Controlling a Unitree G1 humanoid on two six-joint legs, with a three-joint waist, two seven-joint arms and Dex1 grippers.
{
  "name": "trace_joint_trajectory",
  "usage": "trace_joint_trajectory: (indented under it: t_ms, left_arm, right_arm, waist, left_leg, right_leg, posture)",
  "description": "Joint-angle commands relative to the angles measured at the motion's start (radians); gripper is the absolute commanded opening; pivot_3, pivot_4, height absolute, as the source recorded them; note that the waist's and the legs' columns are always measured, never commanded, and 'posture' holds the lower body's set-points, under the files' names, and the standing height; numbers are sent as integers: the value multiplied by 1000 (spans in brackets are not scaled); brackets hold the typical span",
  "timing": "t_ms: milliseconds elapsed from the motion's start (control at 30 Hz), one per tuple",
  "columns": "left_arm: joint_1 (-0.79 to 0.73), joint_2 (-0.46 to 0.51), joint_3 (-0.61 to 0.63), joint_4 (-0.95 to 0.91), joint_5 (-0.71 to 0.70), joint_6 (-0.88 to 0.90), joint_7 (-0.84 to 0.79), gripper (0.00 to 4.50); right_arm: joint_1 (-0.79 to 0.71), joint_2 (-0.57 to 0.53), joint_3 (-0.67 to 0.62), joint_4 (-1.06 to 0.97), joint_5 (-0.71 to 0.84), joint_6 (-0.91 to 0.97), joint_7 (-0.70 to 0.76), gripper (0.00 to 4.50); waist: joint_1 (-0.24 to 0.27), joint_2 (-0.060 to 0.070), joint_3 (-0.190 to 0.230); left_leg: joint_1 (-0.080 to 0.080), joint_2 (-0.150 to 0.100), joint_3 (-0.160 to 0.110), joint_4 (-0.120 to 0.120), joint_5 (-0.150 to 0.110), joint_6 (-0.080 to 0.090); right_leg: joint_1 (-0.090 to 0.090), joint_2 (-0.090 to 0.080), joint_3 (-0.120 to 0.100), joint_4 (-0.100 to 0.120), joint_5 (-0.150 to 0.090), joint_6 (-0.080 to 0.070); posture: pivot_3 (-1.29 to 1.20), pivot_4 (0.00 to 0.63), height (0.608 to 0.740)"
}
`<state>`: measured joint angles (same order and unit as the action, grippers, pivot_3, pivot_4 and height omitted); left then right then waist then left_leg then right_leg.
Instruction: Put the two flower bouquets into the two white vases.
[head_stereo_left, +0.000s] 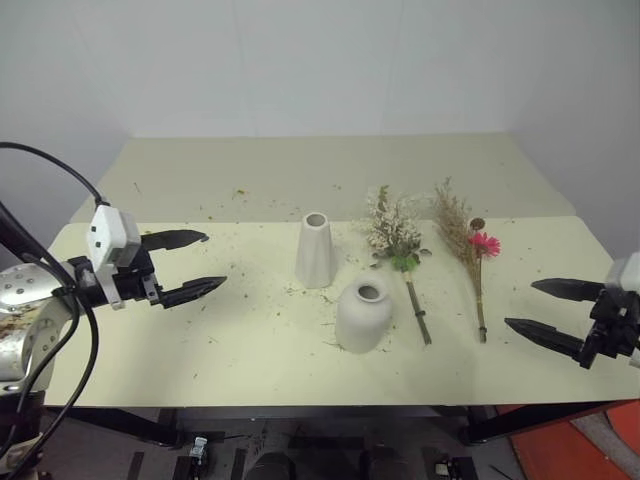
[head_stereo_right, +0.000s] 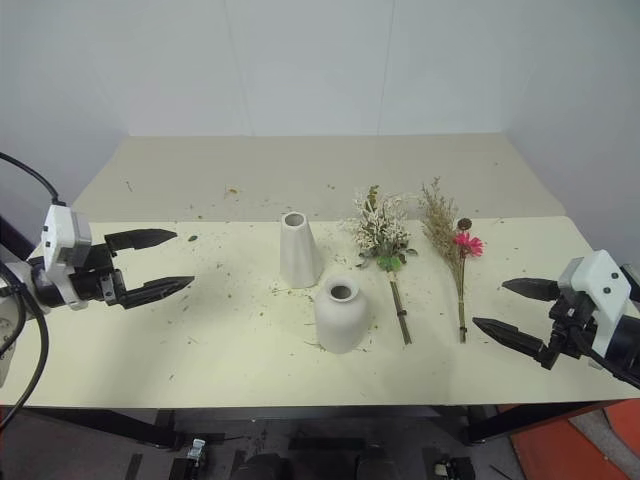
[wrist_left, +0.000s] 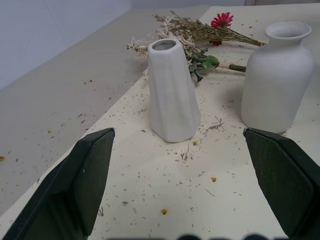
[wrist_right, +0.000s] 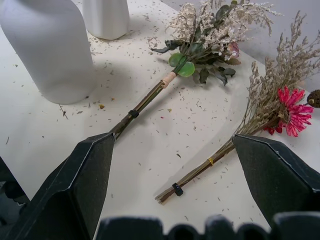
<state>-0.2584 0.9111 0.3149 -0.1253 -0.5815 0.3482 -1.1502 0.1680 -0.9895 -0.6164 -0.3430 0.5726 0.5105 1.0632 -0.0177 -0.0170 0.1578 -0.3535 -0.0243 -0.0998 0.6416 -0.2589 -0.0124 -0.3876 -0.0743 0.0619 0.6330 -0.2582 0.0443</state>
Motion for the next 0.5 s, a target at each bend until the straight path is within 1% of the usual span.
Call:
trace_joint_trajectory:
  t_ms: [33, 400, 500]
  left_arm:
    - [-13, 8, 12, -22, -4, -15, -3, 4500]
    - [-24, 2, 10, -9, -1, -31, -14, 4500]
    - [-24, 3, 14, -8, -14, -33, -29, 4500]
  right_arm:
    - [-13, -6, -35, -6, 1, -14, -3, 4464]
    - [-15, -5, -40, -7, -1, -15, -8, 4464]
    - [-30, 2, -49, -16, 26, -7, -11, 4464]
  waist:
    - [0, 0, 0]
    - [0, 0, 0]
    - [0, 0, 0]
  left_leg:
    - [0, 0, 0, 0, 0, 0]
    - [0, 0, 0, 0, 0, 0]
    - [0, 0, 0, 0, 0, 0]
  right_leg:
    - [0, 0, 0, 0, 0, 0]
    - [0, 0, 0, 0, 0, 0]
    - [0, 0, 0, 0, 0, 0]
  posture:
    - [0, 150, 740]
    - [0, 150, 740]
    - [0, 150, 740]
